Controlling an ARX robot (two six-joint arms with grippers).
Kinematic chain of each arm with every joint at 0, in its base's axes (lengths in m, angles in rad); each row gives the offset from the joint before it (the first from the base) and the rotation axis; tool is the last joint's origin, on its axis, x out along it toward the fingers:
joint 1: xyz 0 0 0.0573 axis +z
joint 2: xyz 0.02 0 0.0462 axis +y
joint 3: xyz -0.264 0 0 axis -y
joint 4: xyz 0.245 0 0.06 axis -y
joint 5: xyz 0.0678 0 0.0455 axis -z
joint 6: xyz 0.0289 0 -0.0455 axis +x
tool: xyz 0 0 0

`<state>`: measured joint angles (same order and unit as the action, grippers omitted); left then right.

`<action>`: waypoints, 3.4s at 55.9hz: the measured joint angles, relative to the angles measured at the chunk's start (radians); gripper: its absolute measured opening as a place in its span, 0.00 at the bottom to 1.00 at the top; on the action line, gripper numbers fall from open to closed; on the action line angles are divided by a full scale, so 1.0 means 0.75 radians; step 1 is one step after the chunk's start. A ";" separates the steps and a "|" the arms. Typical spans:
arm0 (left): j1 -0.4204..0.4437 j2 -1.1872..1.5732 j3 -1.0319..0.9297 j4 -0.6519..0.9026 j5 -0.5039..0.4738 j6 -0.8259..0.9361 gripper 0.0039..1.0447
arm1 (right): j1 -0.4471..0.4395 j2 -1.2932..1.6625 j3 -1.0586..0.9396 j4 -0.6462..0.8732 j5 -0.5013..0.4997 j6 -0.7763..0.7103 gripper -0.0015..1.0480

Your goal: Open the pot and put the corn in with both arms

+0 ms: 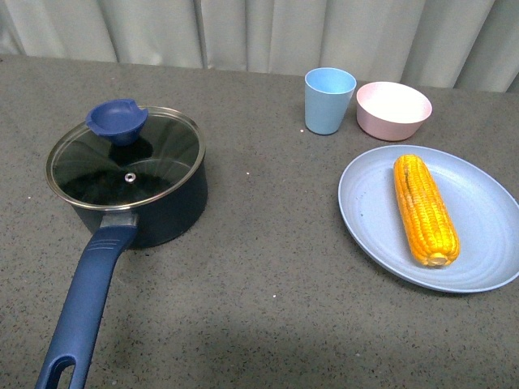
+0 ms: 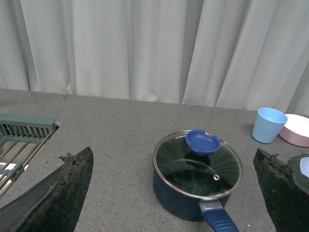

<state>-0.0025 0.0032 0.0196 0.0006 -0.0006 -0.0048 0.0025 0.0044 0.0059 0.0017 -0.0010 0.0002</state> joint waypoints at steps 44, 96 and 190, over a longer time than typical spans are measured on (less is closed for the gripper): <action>-0.110 1.958 0.433 1.328 -0.161 -0.230 0.94 | -0.001 0.000 0.000 0.000 -0.001 0.000 0.91; -0.278 2.627 0.827 1.359 -0.076 -0.096 0.94 | -0.001 0.000 0.000 0.000 -0.001 0.000 0.91; 0.297 2.870 0.852 1.587 -0.058 -0.104 0.61 | -0.001 0.000 0.000 0.000 -0.001 0.000 0.91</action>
<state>0.2203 2.1555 0.6590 1.1908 -0.0444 -0.0830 0.0017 0.0044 0.0059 0.0017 -0.0013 0.0002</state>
